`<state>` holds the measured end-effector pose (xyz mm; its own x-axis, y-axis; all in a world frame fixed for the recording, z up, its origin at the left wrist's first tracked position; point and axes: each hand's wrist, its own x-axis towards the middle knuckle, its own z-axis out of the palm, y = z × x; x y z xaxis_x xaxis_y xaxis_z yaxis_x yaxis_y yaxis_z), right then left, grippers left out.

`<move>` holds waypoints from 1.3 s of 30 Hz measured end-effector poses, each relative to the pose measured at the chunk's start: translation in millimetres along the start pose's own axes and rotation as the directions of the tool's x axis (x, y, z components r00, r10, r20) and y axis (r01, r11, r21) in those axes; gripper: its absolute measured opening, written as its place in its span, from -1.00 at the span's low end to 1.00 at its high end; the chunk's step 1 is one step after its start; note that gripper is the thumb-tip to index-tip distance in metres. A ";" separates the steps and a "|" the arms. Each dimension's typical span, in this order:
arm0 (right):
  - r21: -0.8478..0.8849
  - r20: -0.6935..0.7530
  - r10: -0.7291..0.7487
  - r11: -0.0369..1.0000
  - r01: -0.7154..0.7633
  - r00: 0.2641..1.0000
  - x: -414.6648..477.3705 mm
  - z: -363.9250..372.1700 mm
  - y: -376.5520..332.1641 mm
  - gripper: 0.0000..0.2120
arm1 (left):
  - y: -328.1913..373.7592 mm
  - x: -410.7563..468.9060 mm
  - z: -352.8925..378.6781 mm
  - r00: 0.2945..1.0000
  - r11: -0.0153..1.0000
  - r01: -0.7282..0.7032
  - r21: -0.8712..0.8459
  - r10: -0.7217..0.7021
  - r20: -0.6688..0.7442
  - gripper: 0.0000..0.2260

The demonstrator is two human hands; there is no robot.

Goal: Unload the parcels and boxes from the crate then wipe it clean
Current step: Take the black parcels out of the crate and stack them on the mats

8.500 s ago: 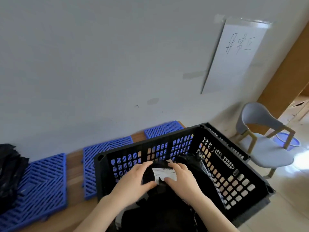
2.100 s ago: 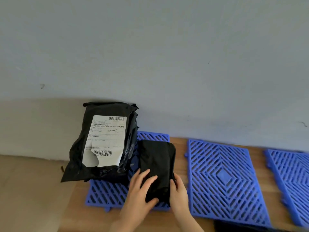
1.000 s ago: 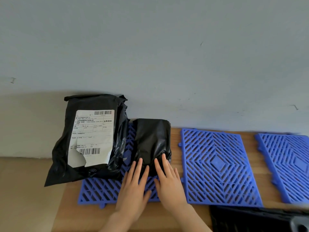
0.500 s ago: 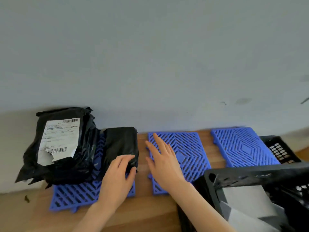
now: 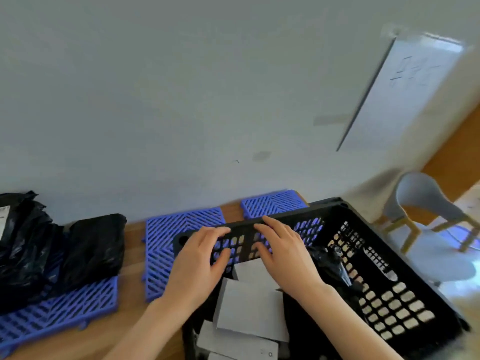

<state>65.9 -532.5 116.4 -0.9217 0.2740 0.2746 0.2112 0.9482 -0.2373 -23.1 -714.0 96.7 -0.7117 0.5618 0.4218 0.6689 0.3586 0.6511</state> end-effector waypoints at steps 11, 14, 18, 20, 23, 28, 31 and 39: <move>-0.165 0.322 0.246 0.965 -0.201 0.914 -93.4 -22.4 134.5 -0.40 | 69.8 -8.8 143.0 0.844 0.990 -0.128 0.050 0.082 0.529 -0.39; -0.151 0.477 0.195 0.979 -0.139 0.857 -103.4 -20.7 145.5 -0.30 | 70.3 -7.5 166.9 0.792 0.969 -0.196 0.149 0.067 0.607 -0.34; -0.177 0.547 0.165 0.981 -0.080 0.820 -108.6 -12.9 149.8 -0.31 | 65.4 -10.1 185.9 0.749 0.931 -0.279 0.236 0.057 0.660 -0.41; -0.185 0.511 0.138 0.981 -0.049 0.848 -109.7 -9.2 150.2 -0.40 | 63.1 -10.7 189.4 0.743 0.933 -0.278 0.227 0.060 0.666 -0.48; -0.182 0.440 0.089 0.983 -0.008 0.894 -108.4 -7.5 150.6 -0.52 | 62.7 -8.9 186.5 0.757 0.954 -0.238 0.183 0.064 0.650 -0.59; -0.122 0.282 0.041 0.993 -0.006 0.959 -96.1 -18.1 145.0 -0.59 | 64.3 -1.0 160.2 0.829 0.976 -0.186 0.113 0.094 0.552 -0.64; 0.030 0.013 0.031 0.999 -0.032 0.999 -88.5 -25.0 133.6 -0.58 | 66.8 7.1 132.2 0.897 0.980 -0.183 0.073 0.136 0.421 -0.63; 0.424 -0.052 0.066 0.905 -0.038 0.996 -73.7 -22.4 89.4 -0.02 | 64.6 23.0 45.1 0.991 0.994 -0.106 -0.012 0.107 0.076 -0.62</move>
<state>160.0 -464.3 95.8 -0.8873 0.3444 0.3067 0.0880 0.7793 -0.6204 13.3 -644.3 120.0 -0.6177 0.6522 0.4394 0.7380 0.2877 0.6104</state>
